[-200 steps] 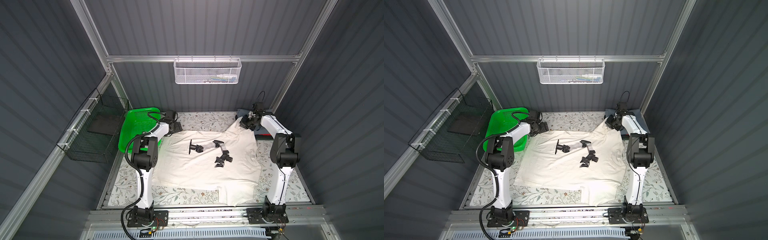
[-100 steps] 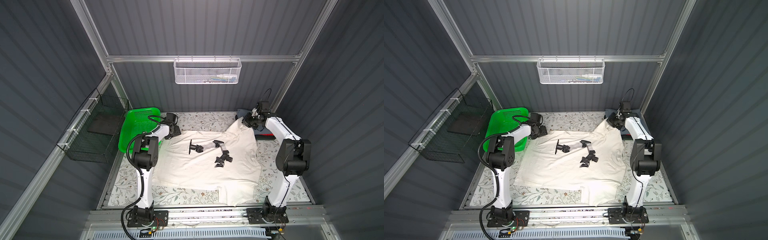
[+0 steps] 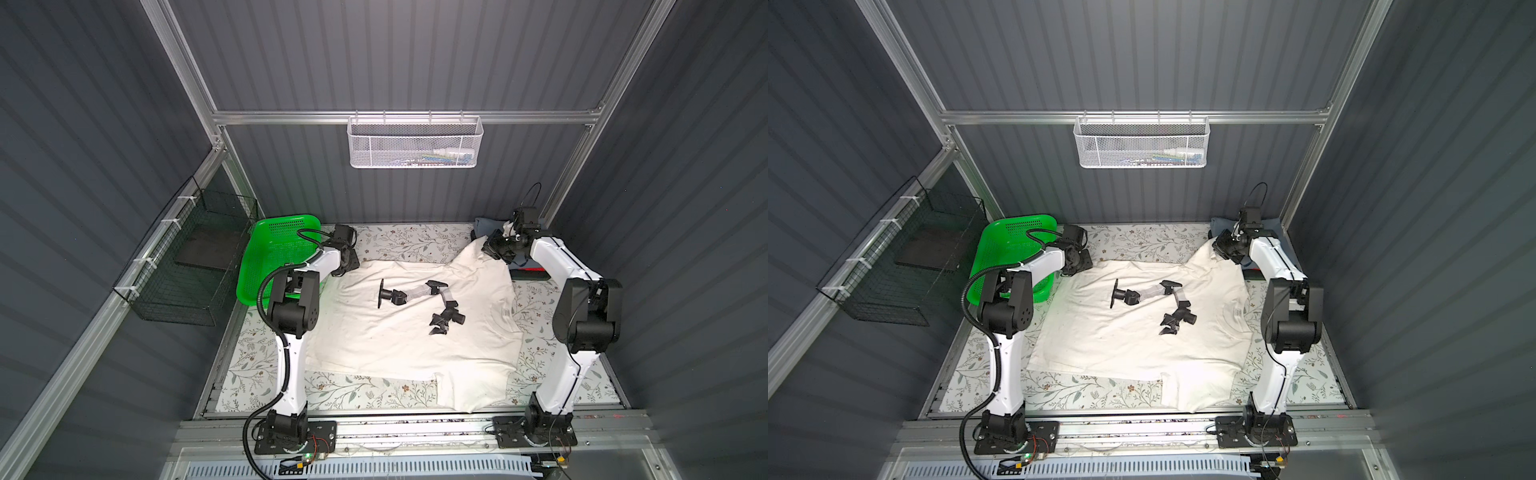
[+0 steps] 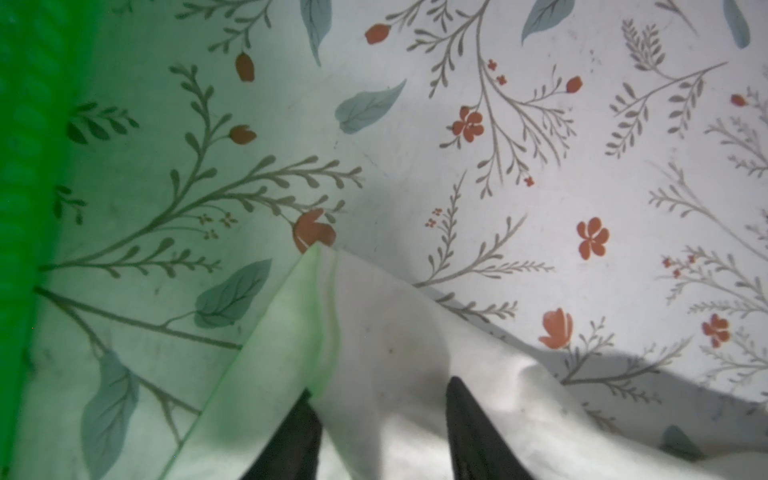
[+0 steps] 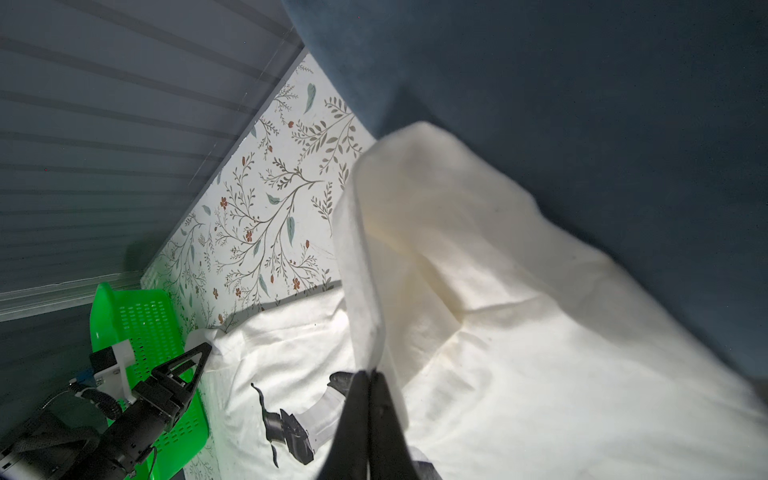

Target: Fold and stack the t-shirts

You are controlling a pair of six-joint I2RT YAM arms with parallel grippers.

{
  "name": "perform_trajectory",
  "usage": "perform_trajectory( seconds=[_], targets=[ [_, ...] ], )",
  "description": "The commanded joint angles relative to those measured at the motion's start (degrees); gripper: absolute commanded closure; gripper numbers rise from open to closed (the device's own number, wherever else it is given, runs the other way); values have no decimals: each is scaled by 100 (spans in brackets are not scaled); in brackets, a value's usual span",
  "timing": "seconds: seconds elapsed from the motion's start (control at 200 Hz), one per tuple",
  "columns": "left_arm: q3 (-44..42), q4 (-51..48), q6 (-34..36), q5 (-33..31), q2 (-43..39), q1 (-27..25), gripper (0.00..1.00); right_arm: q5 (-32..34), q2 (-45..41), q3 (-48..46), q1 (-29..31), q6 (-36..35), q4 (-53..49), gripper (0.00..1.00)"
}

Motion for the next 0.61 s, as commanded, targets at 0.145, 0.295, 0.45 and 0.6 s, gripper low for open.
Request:
perform_trajectory(
  seconds=[0.145,0.295,0.45,0.6],
  targets=[
    [70,-230,-9,-146,79,47,76,32,-161,-32,-32,12,-81,100],
    [93,-292,-25,-159,17,47,94,-12,-160,-17,-31,21,-104,100],
    [144,-368,-15,-226,-97,56,94,31,-244,-17,-32,-12,-174,100],
    [202,-417,-9,-199,-226,103,94,113,-426,3,-32,-57,-397,100]
  ],
)
